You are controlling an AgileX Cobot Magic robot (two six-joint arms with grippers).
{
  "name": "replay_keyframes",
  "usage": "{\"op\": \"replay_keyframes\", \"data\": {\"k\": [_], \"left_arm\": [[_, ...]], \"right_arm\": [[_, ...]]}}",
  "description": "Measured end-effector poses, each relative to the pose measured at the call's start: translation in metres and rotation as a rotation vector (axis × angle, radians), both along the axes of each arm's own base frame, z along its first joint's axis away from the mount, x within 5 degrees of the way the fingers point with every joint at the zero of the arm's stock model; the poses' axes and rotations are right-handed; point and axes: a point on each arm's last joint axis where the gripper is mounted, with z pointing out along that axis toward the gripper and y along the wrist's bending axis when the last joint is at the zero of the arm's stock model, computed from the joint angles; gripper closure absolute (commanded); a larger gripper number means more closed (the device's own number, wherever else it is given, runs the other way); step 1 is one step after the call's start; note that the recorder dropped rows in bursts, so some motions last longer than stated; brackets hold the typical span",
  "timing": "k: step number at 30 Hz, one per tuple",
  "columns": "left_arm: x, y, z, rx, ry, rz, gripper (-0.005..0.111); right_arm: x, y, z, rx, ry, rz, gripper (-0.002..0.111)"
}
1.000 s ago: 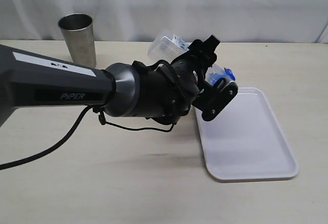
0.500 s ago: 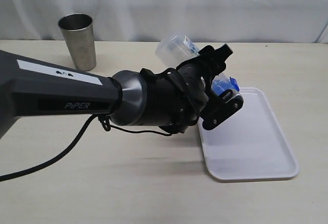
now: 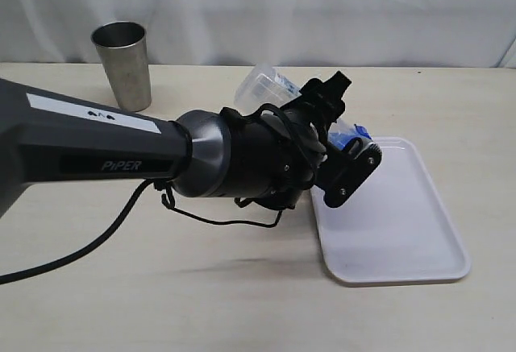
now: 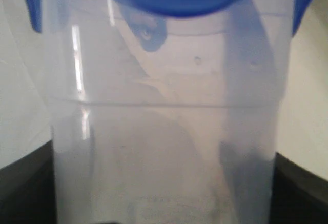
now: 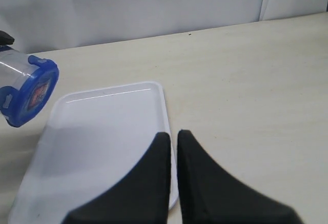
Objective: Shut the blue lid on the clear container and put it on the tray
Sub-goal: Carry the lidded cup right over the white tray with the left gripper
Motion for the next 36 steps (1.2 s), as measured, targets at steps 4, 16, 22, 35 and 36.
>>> {"op": "replay_keyframes", "data": {"k": [4, 16, 22, 35, 36], "left_arm": [[-0.002, -0.003, -0.001, -0.048, 0.029, -0.015, 0.107], [-0.003, -0.006, -0.002, -0.078, 0.048, -0.026, 0.107], [-0.005, -0.01, -0.003, -0.116, 0.08, -0.062, 0.107], [-0.01, -0.017, -0.004, -0.266, 0.172, -0.059, 0.107], [-0.01, -0.017, -0.004, -0.276, 0.176, -0.052, 0.107]], "right_arm": [[0.0, 0.0, 0.0, 0.0, 0.0, 0.0, 0.104], [0.0, 0.0, 0.0, 0.0, 0.0, 0.0, 0.104], [0.0, 0.0, 0.0, 0.0, 0.0, 0.0, 0.104], [0.0, 0.0, 0.0, 0.016, -0.001, 0.001, 0.104], [0.0, 0.0, 0.0, 0.016, -0.001, 0.001, 0.104]]}}
